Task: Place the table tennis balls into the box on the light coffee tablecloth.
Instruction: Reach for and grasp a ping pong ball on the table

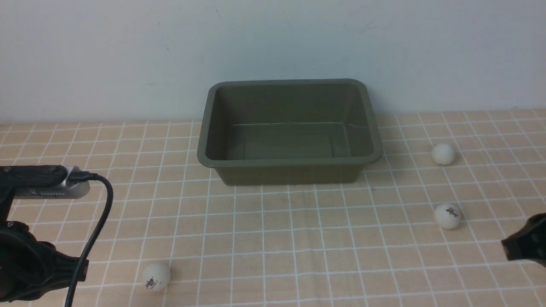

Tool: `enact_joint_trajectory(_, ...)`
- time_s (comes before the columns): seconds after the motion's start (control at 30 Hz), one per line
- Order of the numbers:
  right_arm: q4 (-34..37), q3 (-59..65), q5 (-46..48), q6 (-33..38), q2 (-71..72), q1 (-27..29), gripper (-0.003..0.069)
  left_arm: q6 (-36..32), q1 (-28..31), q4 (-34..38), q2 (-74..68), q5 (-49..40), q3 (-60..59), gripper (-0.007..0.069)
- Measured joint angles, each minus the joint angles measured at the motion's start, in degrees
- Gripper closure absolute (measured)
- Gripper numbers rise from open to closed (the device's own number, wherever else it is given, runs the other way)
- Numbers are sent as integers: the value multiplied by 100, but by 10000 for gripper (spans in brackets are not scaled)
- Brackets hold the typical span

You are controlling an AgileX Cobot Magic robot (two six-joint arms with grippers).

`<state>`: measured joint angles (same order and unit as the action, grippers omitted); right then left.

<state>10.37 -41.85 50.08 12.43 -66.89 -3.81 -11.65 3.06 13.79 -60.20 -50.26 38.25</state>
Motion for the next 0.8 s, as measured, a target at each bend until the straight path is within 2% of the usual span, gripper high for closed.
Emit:
enact_joint_trajectory(0.03, -112, -54, 0, -148, -90, -89, 675, 5, 0, -9, -33, 5, 0, 693)
enact_joint_trajectory(0.17, -1312, -517, 12, -1243, -692, -605, 675, 12, 0, -26, -262, 114, 5, 693)
enact_joint_trajectory(0.3, -1792, -1042, 12, -1729, -1238, -740, 675, 0, 0, -26, -373, 127, 5, 693)
enact_joint_trajectory(0.43, -1755, -1529, 186, -1803, -1689, -745, 672, -29, 0, -18, -391, 127, 5, 693)
enact_joint_trajectory(0.67, -1109, -2058, 489, -1243, -2119, -745, 638, -66, 0, -4, -391, 127, 7, 693)
enact_joint_trajectory(0.8, -1037, -2256, 502, -1142, -2124, -745, 578, -95, 0, 1, -391, 122, 7, 693)
